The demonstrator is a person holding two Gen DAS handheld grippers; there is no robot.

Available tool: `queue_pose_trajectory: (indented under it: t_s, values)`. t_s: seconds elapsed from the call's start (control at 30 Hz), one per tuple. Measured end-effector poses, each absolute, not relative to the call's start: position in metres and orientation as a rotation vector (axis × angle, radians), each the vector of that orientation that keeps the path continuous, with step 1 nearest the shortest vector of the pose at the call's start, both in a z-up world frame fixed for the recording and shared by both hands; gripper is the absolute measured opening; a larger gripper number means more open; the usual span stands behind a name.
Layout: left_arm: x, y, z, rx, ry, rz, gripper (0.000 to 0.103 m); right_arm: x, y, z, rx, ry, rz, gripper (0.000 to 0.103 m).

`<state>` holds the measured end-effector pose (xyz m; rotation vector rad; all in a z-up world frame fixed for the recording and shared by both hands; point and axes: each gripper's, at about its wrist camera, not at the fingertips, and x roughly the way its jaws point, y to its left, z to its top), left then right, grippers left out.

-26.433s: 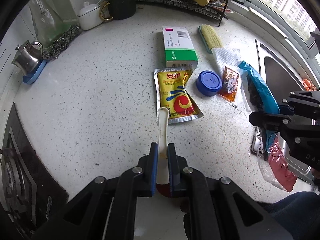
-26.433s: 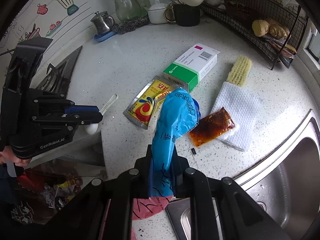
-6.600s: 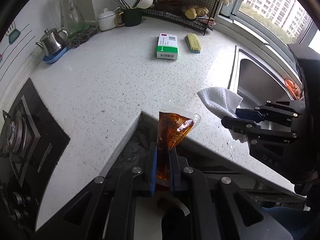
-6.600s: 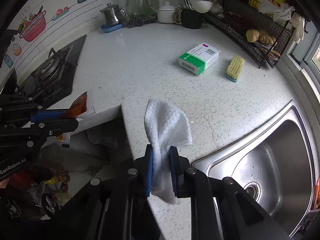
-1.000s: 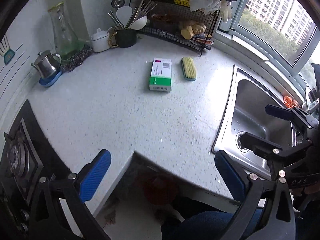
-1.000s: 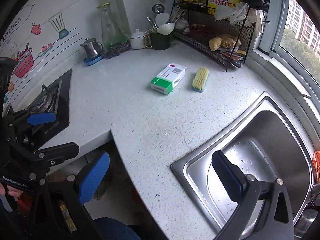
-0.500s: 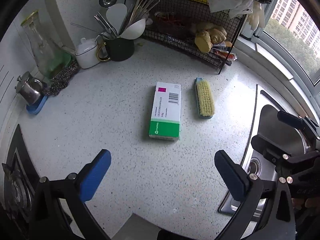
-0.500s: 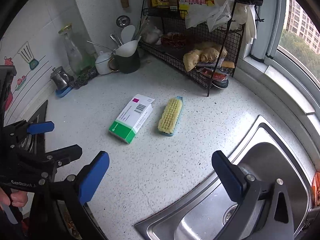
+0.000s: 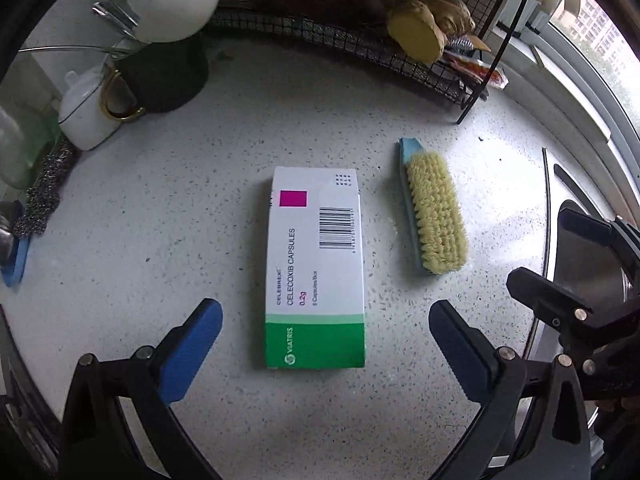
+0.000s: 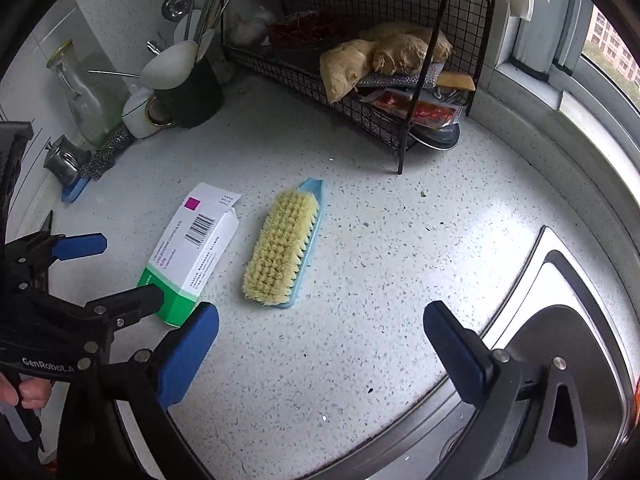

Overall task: Collect trash
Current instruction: 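Grasp the green-and-white Celecoxib box with the left gripper, then grasp the yellow scrub brush with the right gripper while the left gripper holds the box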

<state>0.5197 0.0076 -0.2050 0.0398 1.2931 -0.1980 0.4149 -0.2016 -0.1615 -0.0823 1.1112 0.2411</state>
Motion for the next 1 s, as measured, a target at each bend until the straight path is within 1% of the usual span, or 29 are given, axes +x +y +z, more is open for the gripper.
queue_pose_trajectory:
  t_s: [0.17,0.2,0.27,0.3,0.33,0.37,0.4,0.43,0.5,0.53,0.73,1.0]
  values:
    - [0.527,0.005,-0.223,0.062,1.317,-0.196,0.103,0.417,-0.209,-0.166,-0.071,1.136,0.223,0.102]
    - [0.528,0.006,-0.225,0.06,1.318,-0.192,0.101,0.417,-0.209,-0.168,-0.071,1.139,0.224,0.102]
    - [0.529,0.007,-0.228,0.053,1.319,-0.199,0.094,0.418,-0.208,-0.17,-0.077,1.143,0.225,0.102]
    - [0.53,0.008,-0.23,0.05,1.325,-0.203,0.086,0.419,-0.207,-0.172,-0.077,1.146,0.226,0.102]
    - [0.532,0.009,-0.232,0.048,1.331,-0.205,0.081,0.419,-0.206,-0.173,-0.075,1.15,0.226,0.102]
    - [0.533,0.01,-0.233,0.047,1.332,-0.207,0.079,0.42,-0.204,-0.175,-0.071,1.156,0.227,0.102]
    - [0.534,0.011,-0.234,0.043,1.334,-0.21,0.074,0.421,-0.203,-0.176,-0.066,1.162,0.231,0.102]
    - [0.535,0.013,-0.234,0.035,1.337,-0.212,0.067,0.422,-0.202,-0.177,-0.064,1.167,0.234,0.102]
    - [0.538,0.019,-0.237,0.022,1.352,-0.212,0.058,0.425,-0.199,-0.179,-0.07,1.169,0.241,0.102]
    - [0.539,0.021,-0.238,0.024,1.358,-0.21,0.057,0.427,-0.198,-0.18,-0.073,1.167,0.244,0.102]
    - [0.533,0.038,-0.231,0.02,1.333,-0.182,0.056,0.434,-0.194,-0.181,-0.062,1.165,0.256,0.102]
    - [0.516,0.084,-0.211,-0.066,1.305,-0.061,0.056,0.449,-0.161,-0.188,-0.074,1.161,0.305,0.102]
